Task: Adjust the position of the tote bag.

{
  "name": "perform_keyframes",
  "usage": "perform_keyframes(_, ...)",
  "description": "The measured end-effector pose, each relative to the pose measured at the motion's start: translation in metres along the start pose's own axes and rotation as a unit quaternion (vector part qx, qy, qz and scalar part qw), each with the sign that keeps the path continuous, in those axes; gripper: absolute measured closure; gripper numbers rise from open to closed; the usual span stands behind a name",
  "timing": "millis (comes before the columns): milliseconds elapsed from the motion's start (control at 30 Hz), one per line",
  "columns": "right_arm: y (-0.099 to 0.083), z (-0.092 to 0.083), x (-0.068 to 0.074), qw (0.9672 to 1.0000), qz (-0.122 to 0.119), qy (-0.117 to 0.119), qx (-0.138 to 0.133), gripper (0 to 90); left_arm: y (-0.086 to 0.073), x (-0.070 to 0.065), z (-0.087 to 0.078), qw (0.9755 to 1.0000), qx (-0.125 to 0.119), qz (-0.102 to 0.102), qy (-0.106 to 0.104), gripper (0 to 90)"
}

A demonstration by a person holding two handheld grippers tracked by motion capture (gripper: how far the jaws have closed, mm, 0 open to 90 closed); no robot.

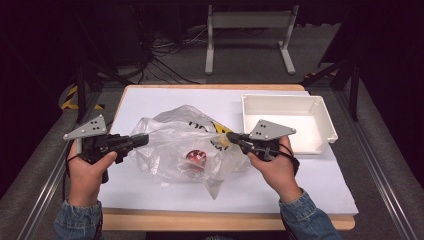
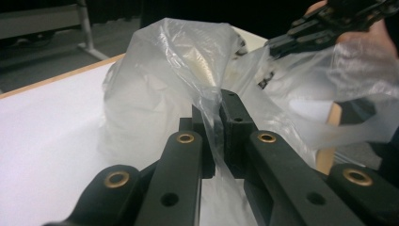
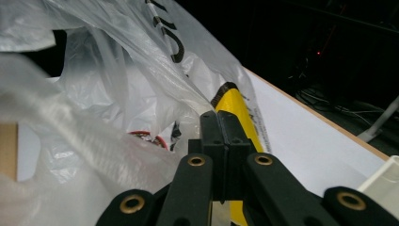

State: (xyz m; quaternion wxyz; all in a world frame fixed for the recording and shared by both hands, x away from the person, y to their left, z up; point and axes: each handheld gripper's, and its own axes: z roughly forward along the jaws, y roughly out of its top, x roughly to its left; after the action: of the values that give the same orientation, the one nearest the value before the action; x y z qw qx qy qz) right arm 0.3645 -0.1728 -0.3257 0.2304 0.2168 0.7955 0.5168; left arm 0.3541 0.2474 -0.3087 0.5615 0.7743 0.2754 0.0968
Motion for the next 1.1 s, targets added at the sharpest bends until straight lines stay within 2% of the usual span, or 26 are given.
perform_keyframes(200,0.000,-0.004,-0.011,0.9997,0.011,-0.015,-0.016,89.8,-0.004,0.009,0.004,0.9999,0.005,-0.004,0.015,86.7)
perform_keyframes(267,0.000,-0.004,-0.015,0.9994,0.016,-0.020,-0.022,89.8,-0.006,0.011,0.005,0.9997,0.003,-0.014,0.019,87.0)
perform_keyframes(533,-0.004,-0.002,-0.028,0.9981,0.036,-0.037,-0.034,89.8,-0.011,0.024,0.013,0.9988,0.004,-0.019,0.045,88.2)
perform_keyframes(600,-0.007,0.001,-0.030,0.9980,0.039,-0.039,-0.031,89.8,-0.013,0.029,0.016,0.9984,0.006,-0.021,0.053,88.6)
perform_keyframes(667,-0.011,0.005,-0.032,0.9980,0.041,-0.040,-0.026,89.8,-0.016,0.034,0.020,0.9980,0.008,-0.031,0.055,88.9)
perform_keyframes(733,-0.015,0.008,-0.034,0.9980,0.045,-0.040,-0.020,89.8,-0.019,0.039,0.026,0.9976,0.011,-0.041,0.055,89.0)
perform_keyframes(1000,-0.030,0.020,-0.042,0.9971,0.058,-0.049,0.009,89.7,-0.027,0.052,0.042,0.9968,0.030,-0.050,0.054,89.2)
perform_keyframes(1100,-0.037,0.026,-0.044,0.9966,0.064,-0.049,0.021,89.7,-0.033,0.057,0.047,0.9960,0.038,-0.062,0.052,89.2)
